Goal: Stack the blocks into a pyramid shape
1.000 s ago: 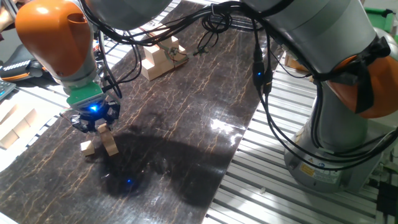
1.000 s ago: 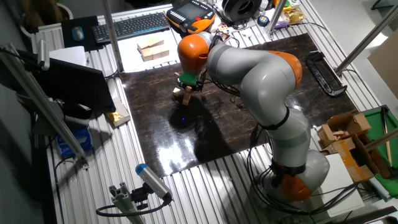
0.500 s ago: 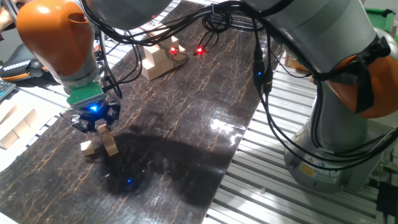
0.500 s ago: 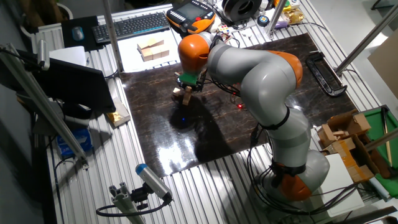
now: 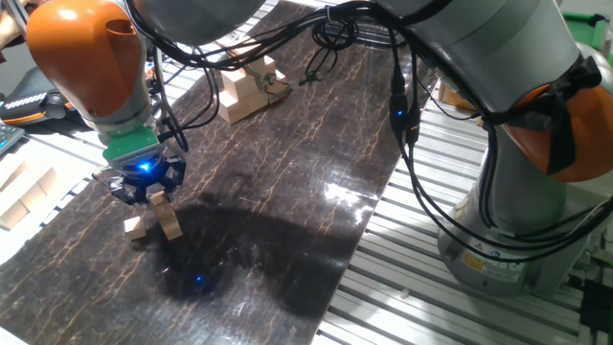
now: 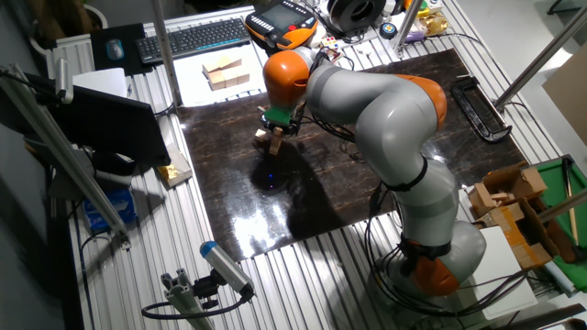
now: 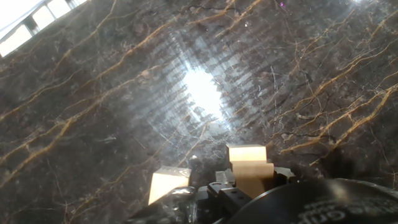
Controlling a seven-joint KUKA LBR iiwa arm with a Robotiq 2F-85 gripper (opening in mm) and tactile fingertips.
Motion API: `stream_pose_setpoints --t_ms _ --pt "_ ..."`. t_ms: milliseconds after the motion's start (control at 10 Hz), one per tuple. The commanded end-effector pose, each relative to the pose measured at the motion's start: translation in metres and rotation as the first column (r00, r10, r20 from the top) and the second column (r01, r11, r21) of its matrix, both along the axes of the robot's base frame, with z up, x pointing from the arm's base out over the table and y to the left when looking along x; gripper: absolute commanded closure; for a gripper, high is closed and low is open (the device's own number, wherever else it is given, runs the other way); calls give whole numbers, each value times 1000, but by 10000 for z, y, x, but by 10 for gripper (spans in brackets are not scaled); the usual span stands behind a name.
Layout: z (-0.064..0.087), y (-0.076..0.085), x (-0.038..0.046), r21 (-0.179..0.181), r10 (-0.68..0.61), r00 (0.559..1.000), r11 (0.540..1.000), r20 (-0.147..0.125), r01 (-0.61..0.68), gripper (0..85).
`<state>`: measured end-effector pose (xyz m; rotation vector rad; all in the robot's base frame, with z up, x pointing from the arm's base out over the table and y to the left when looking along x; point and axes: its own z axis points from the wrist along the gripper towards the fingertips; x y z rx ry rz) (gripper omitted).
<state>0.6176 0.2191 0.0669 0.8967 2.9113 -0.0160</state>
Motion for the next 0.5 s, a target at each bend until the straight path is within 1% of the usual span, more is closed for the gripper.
stream_pose_setpoints --t_ms 0,400 --pt "1 1 -2 0 0 1000 1000 0 0 640" --pt "-1 5 -7 2 -2 1000 1000 0 2 633"
